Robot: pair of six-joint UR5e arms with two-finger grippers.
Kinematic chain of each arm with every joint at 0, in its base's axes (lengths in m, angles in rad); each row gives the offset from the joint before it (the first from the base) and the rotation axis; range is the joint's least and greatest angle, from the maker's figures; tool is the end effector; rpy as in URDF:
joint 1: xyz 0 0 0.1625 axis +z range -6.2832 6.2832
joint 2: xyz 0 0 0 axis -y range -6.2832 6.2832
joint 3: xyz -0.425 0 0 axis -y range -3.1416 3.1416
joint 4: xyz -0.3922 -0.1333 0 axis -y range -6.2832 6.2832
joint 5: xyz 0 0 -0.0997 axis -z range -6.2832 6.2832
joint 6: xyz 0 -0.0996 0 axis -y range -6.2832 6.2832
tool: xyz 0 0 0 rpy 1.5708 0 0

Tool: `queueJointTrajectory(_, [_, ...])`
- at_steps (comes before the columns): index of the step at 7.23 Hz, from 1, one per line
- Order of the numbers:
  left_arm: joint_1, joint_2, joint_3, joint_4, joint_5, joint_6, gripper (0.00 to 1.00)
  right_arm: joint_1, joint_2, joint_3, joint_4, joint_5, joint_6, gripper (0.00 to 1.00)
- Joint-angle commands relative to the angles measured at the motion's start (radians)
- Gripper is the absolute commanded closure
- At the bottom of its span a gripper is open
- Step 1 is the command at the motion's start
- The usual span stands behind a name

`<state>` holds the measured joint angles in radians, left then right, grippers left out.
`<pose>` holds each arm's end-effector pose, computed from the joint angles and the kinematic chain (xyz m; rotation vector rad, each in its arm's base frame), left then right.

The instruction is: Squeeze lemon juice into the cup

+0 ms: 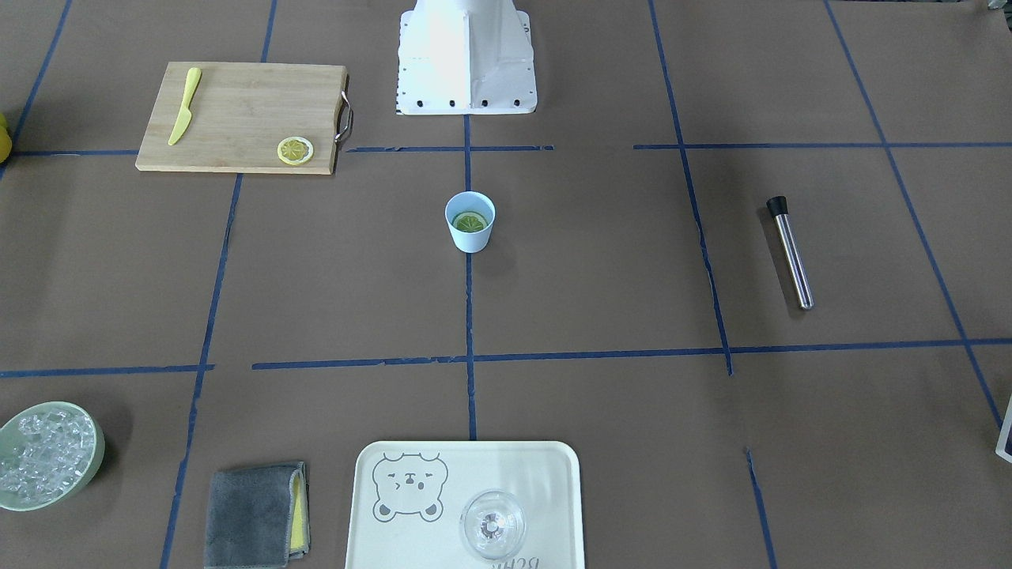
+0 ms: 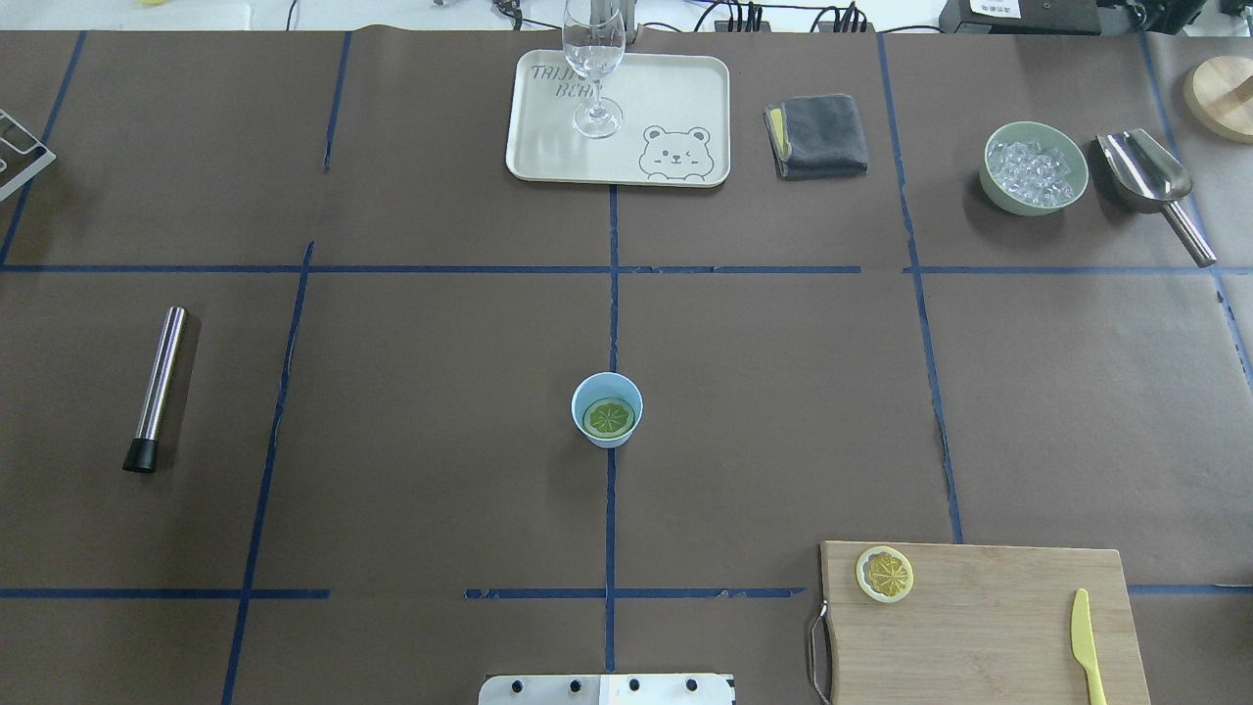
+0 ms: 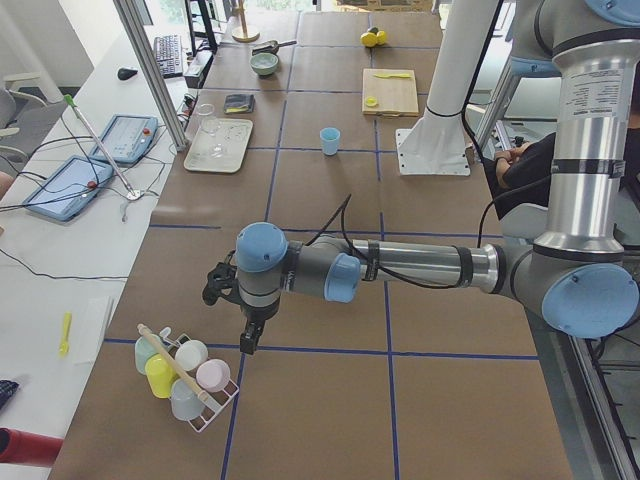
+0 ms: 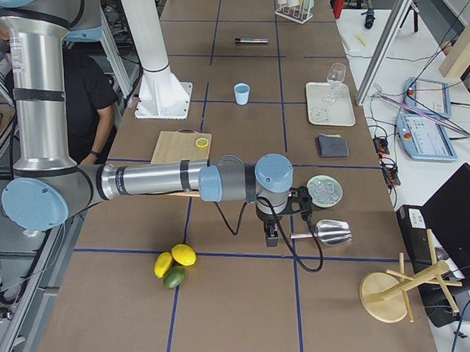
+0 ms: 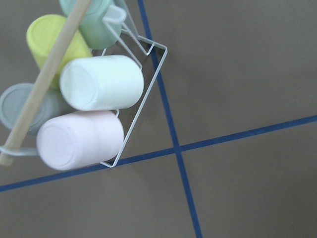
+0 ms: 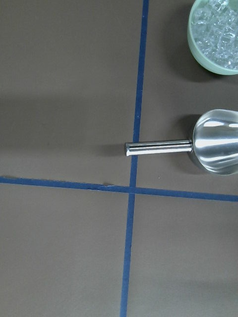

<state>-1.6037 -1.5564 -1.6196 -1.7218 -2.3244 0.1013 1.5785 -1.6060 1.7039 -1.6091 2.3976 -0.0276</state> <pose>-0.0815 -0.4948 0.6270 0.2267 0.7383 0.1348 0.0637 -0.4784 0.6103 0.0707 -0.8255 -0.0434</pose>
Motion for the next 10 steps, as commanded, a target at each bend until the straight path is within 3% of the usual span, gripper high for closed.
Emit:
queueJointTrajectory(1, [-0.007, -0.004, 0.006, 0.007, -0.013, -0.003, 0.00, 0.000, 0.000, -0.003, 0.000, 0.005, 0.000, 0.00])
queueJointTrajectory(10, [-0.006, 0.007, -0.016, 0.047, -0.018, -0.106, 0.00, 0.000, -0.009, -0.003, 0.000, 0.003, -0.002, 0.00])
